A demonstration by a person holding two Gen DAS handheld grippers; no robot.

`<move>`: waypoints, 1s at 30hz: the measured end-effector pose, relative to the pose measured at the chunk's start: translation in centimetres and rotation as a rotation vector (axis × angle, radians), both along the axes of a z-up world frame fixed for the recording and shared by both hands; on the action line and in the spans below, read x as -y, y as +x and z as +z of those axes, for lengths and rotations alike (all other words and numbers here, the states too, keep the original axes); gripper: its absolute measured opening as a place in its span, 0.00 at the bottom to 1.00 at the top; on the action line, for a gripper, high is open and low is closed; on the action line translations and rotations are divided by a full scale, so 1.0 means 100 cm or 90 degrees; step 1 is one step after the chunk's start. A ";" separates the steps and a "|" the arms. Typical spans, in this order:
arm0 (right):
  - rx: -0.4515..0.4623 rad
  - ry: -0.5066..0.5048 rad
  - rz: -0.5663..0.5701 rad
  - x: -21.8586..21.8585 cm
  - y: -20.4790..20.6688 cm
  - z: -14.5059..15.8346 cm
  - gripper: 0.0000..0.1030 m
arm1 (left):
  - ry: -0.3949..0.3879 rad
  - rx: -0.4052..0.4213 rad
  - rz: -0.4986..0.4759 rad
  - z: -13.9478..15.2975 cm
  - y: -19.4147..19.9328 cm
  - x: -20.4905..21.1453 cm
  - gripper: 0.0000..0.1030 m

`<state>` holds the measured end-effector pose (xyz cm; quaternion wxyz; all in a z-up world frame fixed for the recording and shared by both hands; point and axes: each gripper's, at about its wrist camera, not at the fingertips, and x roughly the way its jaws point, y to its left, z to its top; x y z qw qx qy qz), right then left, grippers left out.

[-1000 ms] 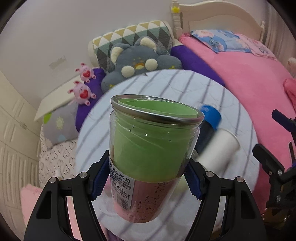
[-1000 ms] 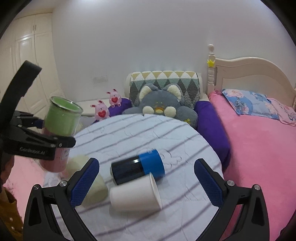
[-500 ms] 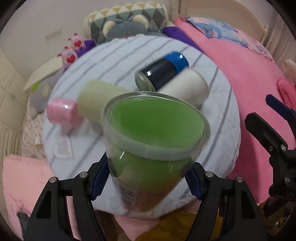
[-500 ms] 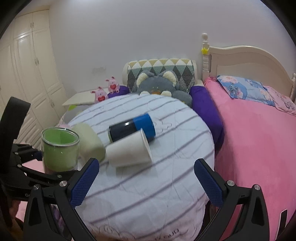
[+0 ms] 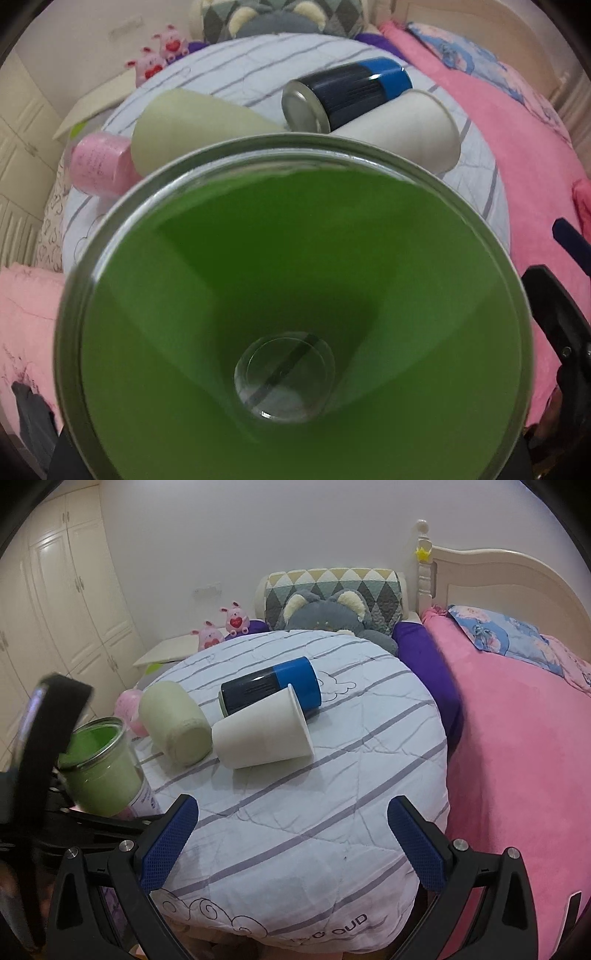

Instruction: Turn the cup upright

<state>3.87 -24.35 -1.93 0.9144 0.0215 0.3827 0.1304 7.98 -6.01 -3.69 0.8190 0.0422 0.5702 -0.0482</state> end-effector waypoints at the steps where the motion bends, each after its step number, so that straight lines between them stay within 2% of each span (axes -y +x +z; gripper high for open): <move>1: -0.003 0.002 -0.001 0.001 0.000 -0.001 1.00 | -0.011 -0.007 -0.004 -0.005 0.002 0.000 0.75; 6: -0.017 0.008 -0.012 0.005 0.001 -0.007 1.00 | -0.024 0.001 0.019 -0.012 0.017 -0.003 0.76; 9: -0.025 0.007 -0.020 0.007 0.000 -0.009 1.00 | -0.036 0.005 0.011 -0.016 0.023 -0.003 0.77; 10: -0.026 0.006 -0.022 0.007 -0.001 -0.009 1.00 | -0.037 0.014 0.016 -0.017 0.026 -0.003 0.79; 12: -0.028 0.009 -0.032 0.010 -0.002 -0.010 1.00 | -0.042 0.022 0.029 -0.017 0.037 -0.005 0.90; 14: -0.029 0.012 -0.035 0.010 -0.002 -0.009 1.00 | -0.056 0.018 0.032 -0.016 0.041 -0.006 0.91; 16: -0.030 0.009 -0.036 0.011 -0.003 -0.008 1.00 | -0.063 0.020 0.024 -0.014 0.042 -0.007 0.98; 22: -0.027 0.009 -0.042 0.010 -0.004 -0.006 1.00 | -0.036 0.030 0.024 -0.010 0.029 -0.009 1.00; 24: -0.027 0.012 -0.045 0.010 -0.002 -0.005 1.00 | -0.006 0.037 0.031 -0.008 0.028 -0.010 1.00; 28: -0.020 0.009 -0.040 0.006 -0.001 -0.002 1.00 | -0.016 0.046 0.044 -0.001 0.029 -0.019 1.00; 30: -0.020 0.007 -0.037 0.002 0.001 -0.001 1.00 | -0.002 0.050 0.050 0.001 0.030 -0.021 1.00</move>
